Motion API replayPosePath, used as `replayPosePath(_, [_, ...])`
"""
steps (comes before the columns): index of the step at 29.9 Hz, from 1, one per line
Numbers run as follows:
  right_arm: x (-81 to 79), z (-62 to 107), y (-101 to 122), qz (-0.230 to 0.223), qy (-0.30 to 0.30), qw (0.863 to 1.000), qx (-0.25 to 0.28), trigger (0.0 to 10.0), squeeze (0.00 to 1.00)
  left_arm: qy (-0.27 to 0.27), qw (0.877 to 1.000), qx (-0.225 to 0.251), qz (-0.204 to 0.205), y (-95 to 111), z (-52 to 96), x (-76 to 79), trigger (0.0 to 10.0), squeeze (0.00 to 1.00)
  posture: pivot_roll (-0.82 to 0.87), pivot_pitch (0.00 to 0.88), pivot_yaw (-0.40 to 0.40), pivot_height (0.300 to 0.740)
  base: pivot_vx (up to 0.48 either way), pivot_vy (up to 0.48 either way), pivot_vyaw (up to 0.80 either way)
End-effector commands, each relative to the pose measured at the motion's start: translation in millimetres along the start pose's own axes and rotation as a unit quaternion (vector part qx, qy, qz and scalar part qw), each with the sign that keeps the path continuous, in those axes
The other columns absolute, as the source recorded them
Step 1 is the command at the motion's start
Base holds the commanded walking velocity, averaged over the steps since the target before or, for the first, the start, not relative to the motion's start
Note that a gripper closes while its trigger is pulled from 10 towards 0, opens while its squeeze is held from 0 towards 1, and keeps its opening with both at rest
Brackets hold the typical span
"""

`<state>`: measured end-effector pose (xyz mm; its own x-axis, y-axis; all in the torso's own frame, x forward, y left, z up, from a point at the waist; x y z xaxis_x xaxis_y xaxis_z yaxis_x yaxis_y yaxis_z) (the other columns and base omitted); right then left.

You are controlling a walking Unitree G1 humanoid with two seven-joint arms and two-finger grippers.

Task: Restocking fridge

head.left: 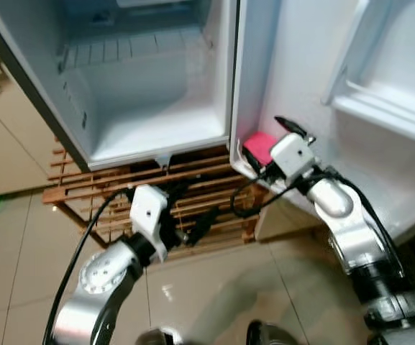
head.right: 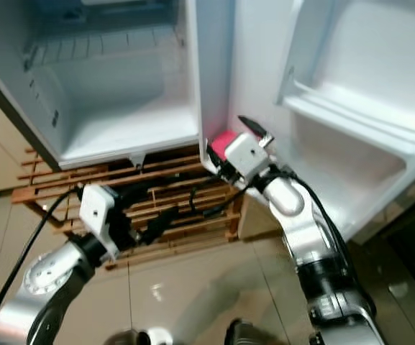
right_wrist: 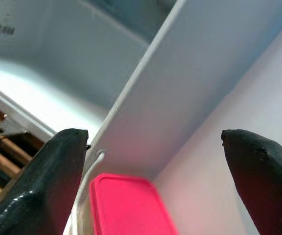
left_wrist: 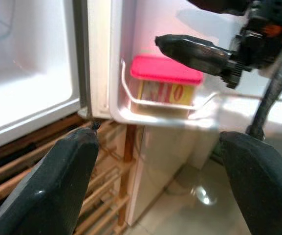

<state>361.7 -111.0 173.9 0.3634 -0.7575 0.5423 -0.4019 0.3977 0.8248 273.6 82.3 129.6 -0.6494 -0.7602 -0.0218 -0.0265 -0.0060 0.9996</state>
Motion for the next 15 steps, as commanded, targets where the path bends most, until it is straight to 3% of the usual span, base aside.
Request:
replayPosePath(1, [3.9, 11.0, 10.9, 0.019, -0.022, 1.000, 0.012, 10.0, 0.00, 0.001, 1.000, -0.002, 0.000, -3.1, -3.2, 0.3, 10.0, 0.00, 0.01, 0.048, 0.017, 0.740, 0.000, 0.000, 0.00])
replayPosePath(7, [-5.5, 39.9, 15.7, -0.011, -0.040, 0.999, 0.012, 10.0, 0.00, 0.005, 1.000, 0.005, 0.002, -4.4, -11.1, -2.1, 10.0, 0.00, -0.02, 0.000, 0.004, 0.740, 0.000, 0.000, 0.00])
replayPosePath(10, [-14.2, 64.5, 15.5, -0.062, -0.062, 0.996, 0.001, 10.0, 0.00, 0.038, 0.999, 0.009, -0.001, -4.0, -11.2, -16.7, 10.0, 0.00, -0.03, 0.000, -0.002, 0.740, 0.000, 0.000, 0.00])
replayPosePath(11, [-14.2, 64.5, 15.5, -0.062, -0.062, 0.996, 0.001, 10.0, 0.00, 0.038, 0.999, 0.009, -0.001, -4.0, -11.2, -16.7, 10.0, 0.00, -0.03, 0.000, -0.002, 0.740, 0.000, 0.000, 0.00])
replayPosePath(12, [-20.3, 78.3, 14.2, -0.094, -0.069, 0.993, -0.010, 10.0, 0.00, 0.059, 0.998, 0.013, 0.001, -2.7, -9.3, -27.3, 10.0, 0.00, -0.03, 0.000, -0.004, 0.740, 0.000, 0.000, 0.00])
replayPosePath(15, [-28.4, 96.9, 3.7, -0.115, -0.076, 0.990, -0.036, 10.0, 0.00, 0.069, 0.997, 0.022, 0.001, 0.1, -9.8, -34.1, 10.0, 0.00, -0.05, 0.000, -0.001, 0.740, 0.000, 0.000, 0.00])
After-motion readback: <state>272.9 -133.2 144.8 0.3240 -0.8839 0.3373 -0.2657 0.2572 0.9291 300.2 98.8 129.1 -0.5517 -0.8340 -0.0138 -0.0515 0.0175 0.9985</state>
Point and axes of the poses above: a point about 5 cm out from each wrist's last joint towards the gripper, its own z axis pointing back from the gripper into the wrist, its own y axis along the axis of the wrist's last joint, x = y × z, the point moved 5 cm from there along -z, pointing out of the wrist towards the gripper, and after that the axes turned 4 degrees about -z, right-handed, at the moved point
